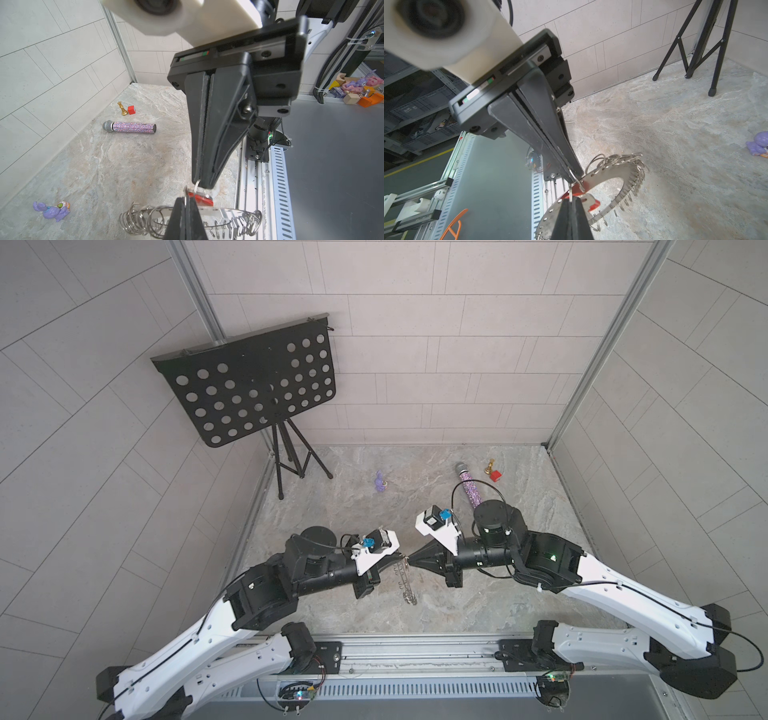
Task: Attach keys to a key ring
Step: Insert the key onto the keyring.
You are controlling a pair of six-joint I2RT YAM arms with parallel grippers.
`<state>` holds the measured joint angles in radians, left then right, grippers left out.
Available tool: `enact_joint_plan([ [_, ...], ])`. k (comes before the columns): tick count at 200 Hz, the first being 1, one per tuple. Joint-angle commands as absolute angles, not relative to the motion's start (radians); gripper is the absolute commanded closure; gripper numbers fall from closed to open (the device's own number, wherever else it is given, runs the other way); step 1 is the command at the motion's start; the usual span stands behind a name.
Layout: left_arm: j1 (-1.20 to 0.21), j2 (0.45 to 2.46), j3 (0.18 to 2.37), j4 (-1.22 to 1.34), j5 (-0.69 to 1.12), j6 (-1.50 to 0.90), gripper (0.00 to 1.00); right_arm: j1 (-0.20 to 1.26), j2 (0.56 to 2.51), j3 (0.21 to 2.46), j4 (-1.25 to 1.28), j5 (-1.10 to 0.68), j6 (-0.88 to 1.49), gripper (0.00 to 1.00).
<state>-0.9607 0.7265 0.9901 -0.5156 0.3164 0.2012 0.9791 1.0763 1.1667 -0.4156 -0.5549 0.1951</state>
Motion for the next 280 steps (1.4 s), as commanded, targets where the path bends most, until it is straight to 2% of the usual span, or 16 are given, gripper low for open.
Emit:
enact_joint_plan([
  [1,-0.969,0.710,1.013,-0.495,0.309,0.225,1.00,0.981,1.076,1.186,-0.390,-0.566,0.221,1.00],
  [280,-0.997,0.713,0.984,-0.523,0.300,0.270,1.00,0.965,1.068,1.184,-0.377,-0.539,0.310,1.00],
])
